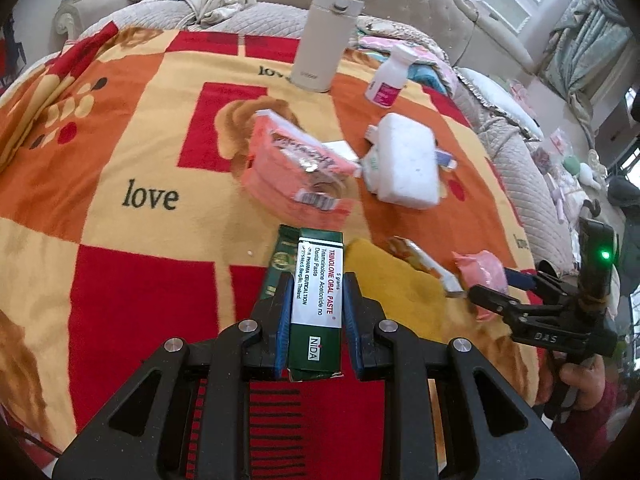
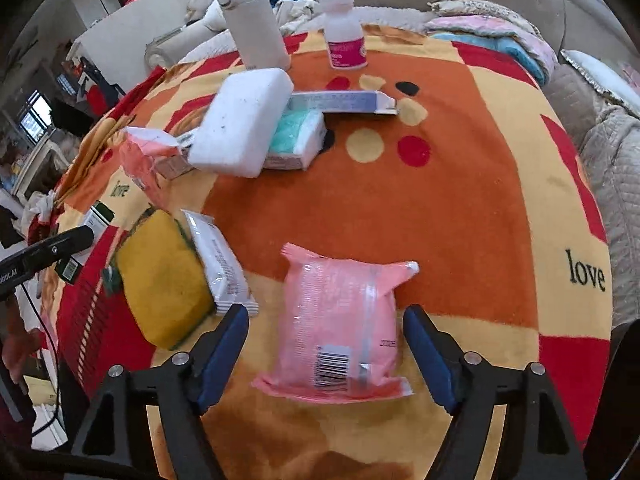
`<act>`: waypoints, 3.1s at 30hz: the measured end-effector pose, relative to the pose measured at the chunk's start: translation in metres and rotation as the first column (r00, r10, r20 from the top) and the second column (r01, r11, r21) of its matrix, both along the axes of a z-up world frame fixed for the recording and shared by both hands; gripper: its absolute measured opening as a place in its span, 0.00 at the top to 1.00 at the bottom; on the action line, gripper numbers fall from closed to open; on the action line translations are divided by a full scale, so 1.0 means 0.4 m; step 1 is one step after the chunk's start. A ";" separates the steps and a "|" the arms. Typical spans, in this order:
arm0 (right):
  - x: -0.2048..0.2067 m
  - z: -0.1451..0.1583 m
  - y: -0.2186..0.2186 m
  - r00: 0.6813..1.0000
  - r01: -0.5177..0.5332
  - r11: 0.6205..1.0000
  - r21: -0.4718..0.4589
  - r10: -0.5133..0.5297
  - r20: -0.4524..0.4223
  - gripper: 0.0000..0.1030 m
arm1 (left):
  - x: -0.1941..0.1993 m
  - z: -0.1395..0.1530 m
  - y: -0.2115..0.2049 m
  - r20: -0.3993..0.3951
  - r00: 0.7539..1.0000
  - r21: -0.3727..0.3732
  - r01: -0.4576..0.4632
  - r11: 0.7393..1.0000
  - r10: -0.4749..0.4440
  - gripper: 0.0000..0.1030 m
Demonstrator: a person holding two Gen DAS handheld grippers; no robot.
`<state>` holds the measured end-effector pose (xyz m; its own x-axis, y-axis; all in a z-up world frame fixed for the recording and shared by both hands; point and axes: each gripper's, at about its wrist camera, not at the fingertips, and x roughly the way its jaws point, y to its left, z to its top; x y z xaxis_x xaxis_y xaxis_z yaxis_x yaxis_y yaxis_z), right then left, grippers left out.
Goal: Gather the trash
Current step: 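Carry the green box and pink packet over the black bin with both grippers, then open both grippers to drop the green box and pink packet into the bin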
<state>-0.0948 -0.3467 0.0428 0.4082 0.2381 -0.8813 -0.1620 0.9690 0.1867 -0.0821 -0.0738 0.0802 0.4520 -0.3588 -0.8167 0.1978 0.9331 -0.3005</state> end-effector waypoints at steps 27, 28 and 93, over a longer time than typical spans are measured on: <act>-0.160 0.075 -0.142 0.979 0.122 0.992 0.020 -0.124 0.165 0.46 | -0.073 0.027 -0.317 0.042 0.984 0.036 0.173 0.984 -0.174 0.79; -0.165 0.077 -0.151 0.978 0.127 0.992 0.021 -0.129 0.167 0.46 | -0.075 0.028 -0.328 0.043 0.983 0.039 0.179 0.983 -0.180 0.79; -0.378 -0.083 -0.751 0.813 0.582 0.813 -0.016 -0.581 0.030 0.45 | -0.134 -0.070 -1.047 -0.056 0.831 -0.093 0.547 0.832 -0.553 0.78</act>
